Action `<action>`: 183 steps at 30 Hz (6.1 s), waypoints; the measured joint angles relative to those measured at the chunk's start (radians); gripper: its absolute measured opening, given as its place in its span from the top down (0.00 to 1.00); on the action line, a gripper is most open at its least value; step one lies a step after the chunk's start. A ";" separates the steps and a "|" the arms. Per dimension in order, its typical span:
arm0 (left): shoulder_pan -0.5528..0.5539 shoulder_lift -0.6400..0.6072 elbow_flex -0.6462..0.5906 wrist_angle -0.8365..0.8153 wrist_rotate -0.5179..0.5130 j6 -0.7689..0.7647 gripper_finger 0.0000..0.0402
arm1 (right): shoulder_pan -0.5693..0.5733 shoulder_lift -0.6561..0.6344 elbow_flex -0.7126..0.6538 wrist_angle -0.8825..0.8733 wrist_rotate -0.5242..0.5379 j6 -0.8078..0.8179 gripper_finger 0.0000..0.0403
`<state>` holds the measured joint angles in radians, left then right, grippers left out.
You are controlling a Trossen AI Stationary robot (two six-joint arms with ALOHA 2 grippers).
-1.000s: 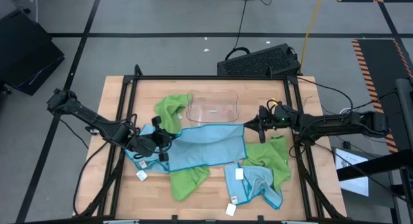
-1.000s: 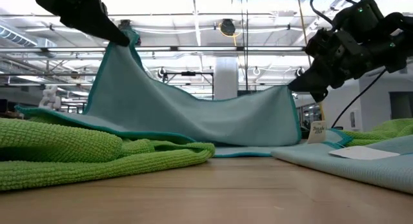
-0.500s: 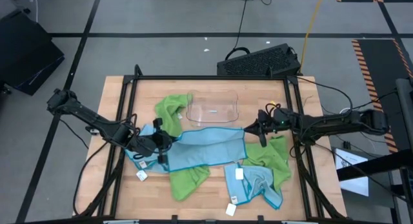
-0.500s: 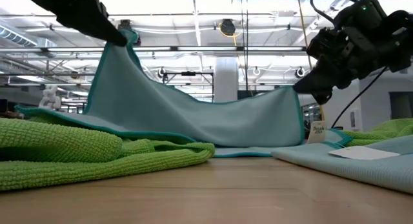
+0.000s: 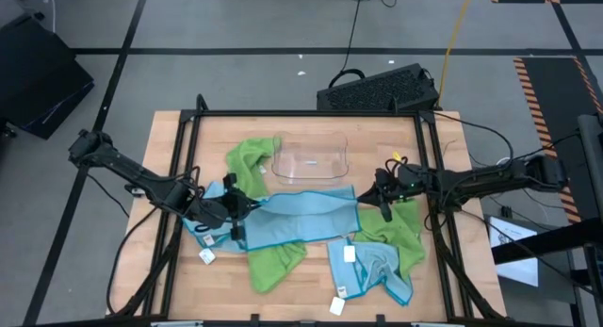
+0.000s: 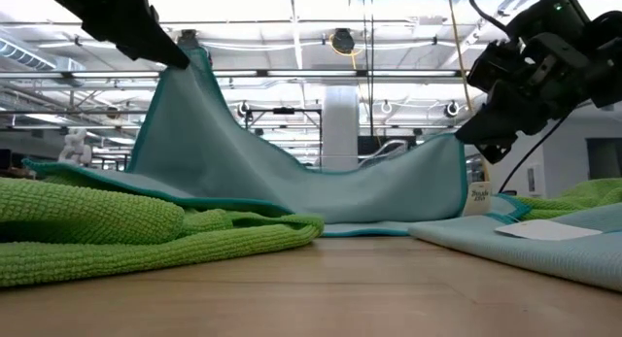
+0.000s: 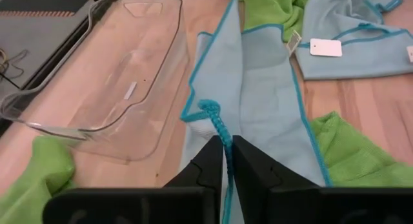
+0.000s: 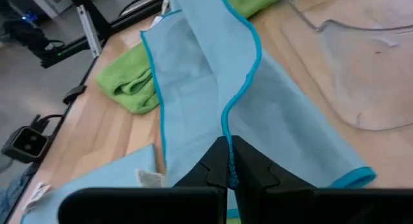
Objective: Fold microfiber towels
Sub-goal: Fold the top right blue microfiber cloth
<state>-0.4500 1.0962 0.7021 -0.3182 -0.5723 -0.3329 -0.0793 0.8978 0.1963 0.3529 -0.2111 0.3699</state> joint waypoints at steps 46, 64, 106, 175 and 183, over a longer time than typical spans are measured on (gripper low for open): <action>0.323 0.177 0.001 -0.126 0.251 0.005 0.42 | 0.108 0.000 0.000 -0.037 0.085 0.019 0.99; 0.424 0.212 0.000 -0.146 0.434 0.212 0.44 | 0.108 0.000 0.000 -0.036 0.080 0.011 0.99; 0.242 0.138 0.050 -0.212 0.506 0.141 0.98 | 0.155 0.000 0.000 -0.022 0.076 0.028 0.99; 0.058 0.088 -0.027 -0.135 0.256 -0.328 0.80 | 0.354 0.000 0.000 -0.044 0.170 0.091 0.73; 0.024 0.089 -0.134 0.032 0.282 -0.411 0.80 | 0.426 0.000 0.000 -0.044 0.251 0.120 0.73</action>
<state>-0.4260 1.1847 0.5684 -0.2864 -0.2900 -0.7435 0.3462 0.8978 0.1963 0.3088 0.0403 0.4904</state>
